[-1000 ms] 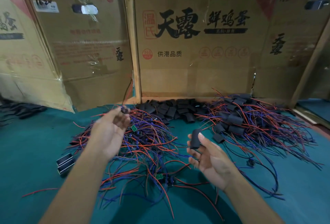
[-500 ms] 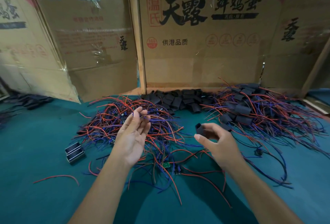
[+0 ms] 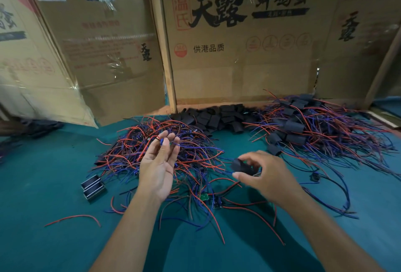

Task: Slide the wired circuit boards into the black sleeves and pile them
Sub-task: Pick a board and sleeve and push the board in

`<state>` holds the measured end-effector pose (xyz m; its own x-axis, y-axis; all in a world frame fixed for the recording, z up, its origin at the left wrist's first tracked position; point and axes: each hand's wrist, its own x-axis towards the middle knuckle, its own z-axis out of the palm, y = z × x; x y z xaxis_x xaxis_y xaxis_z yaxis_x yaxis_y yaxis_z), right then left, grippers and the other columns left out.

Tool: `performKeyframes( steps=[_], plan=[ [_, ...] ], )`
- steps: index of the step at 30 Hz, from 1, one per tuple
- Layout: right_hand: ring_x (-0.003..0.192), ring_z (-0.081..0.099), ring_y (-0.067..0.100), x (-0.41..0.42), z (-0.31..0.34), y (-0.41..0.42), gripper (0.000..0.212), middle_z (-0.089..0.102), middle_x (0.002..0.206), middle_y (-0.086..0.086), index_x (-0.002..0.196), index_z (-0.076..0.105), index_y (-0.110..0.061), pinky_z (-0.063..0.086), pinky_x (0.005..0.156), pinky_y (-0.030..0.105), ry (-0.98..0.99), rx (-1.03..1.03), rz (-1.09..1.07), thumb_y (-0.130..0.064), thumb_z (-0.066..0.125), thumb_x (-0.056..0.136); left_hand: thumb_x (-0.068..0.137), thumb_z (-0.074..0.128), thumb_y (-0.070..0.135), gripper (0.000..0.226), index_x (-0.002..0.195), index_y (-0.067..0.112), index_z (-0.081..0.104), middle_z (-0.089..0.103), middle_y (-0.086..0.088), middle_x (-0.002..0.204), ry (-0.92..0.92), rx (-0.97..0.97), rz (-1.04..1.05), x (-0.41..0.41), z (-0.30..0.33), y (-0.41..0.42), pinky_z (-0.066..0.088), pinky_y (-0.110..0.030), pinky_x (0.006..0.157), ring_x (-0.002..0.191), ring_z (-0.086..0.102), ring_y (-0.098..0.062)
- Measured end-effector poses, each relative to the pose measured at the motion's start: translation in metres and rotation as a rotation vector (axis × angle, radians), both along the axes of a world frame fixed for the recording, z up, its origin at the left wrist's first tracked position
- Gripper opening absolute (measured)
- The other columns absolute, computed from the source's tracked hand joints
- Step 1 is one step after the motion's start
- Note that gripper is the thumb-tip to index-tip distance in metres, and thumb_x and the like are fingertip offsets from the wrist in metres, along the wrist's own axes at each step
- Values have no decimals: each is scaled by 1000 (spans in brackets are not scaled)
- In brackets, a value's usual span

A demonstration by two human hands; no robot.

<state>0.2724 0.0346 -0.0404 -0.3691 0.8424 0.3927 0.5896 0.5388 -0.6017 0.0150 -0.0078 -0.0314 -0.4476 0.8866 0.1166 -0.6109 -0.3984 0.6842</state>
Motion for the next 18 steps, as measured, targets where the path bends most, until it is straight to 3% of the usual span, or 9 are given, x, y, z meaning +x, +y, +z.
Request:
performKeyframes(
  steps=[2, 5, 9, 13, 18],
  plan=[
    [75, 60, 0, -6, -1, -4, 29, 69, 84, -12, 96, 72, -29, 45, 72, 15, 77, -199, 48, -45, 81, 74, 92, 57, 12, 21, 112, 9, 64, 72, -3, 104, -13, 22, 9, 0, 2, 0, 57, -25, 90, 98, 70, -15],
    [75, 65, 13, -16, -2, -12, 24, 71, 89, 1, 104, 71, -15, 54, 78, 34, 321, -547, 225, -26, 76, 83, 95, 55, 12, 20, 112, 9, 63, 72, -2, 105, -55, 62, -8, 1, 4, -1, 56, -24, 90, 101, 70, -16],
    [89, 67, 22, -25, -3, -23, 41, 70, 100, 14, 115, 64, 0, 57, 81, 32, 586, -878, 392, -19, 72, 80, 92, 58, 16, 23, 113, 11, 64, 72, -1, 108, -94, 96, -35, 3, 7, -2, 55, -23, 89, 103, 70, -15],
    [96, 66, 30, -28, -2, -24, 49, 67, 108, 20, 119, 58, 8, 56, 81, 32, 754, -1039, 443, -14, 71, 77, 96, 53, 15, 20, 112, 11, 65, 72, -1, 106, -113, 102, -45, 6, 8, -3, 56, -22, 89, 101, 70, -14],
    [100, 65, 32, -30, -3, -24, 50, 67, 111, 20, 120, 57, 9, 56, 85, 35, 792, -1085, 483, -13, 71, 77, 91, 56, 15, 23, 111, 11, 64, 74, -1, 102, -127, 104, -44, 12, 11, -4, 57, -22, 88, 97, 72, -13]
  ],
)
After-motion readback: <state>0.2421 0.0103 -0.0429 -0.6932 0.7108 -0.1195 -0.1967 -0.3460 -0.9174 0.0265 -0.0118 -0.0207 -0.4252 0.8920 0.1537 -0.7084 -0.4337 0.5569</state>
